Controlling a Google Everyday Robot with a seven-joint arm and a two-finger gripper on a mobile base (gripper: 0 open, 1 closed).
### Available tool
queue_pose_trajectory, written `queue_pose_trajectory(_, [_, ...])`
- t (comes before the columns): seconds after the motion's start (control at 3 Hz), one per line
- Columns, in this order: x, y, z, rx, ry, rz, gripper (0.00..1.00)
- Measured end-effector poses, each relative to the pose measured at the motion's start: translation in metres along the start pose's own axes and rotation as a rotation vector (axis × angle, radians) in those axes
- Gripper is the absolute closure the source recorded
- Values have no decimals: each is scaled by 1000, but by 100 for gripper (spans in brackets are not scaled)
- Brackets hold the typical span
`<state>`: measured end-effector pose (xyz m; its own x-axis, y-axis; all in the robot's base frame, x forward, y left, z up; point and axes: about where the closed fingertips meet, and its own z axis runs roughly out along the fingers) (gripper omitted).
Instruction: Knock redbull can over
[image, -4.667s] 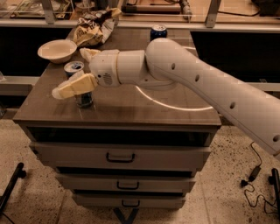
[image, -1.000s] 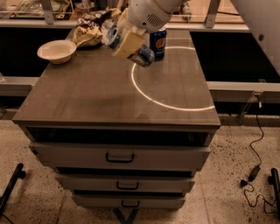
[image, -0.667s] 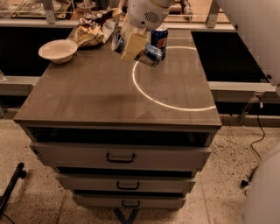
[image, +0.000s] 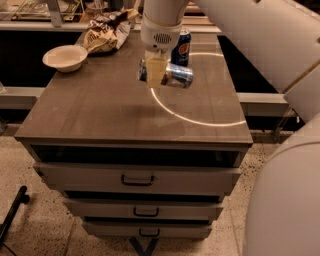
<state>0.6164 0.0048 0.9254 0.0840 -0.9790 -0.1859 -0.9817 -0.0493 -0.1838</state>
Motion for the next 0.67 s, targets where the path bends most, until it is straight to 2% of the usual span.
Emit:
queue_pose_trajectory(0.33, [19, 8, 12, -17, 60, 62, 100])
queue_pose_trajectory(0.67, [27, 13, 17, -24, 75, 107, 100])
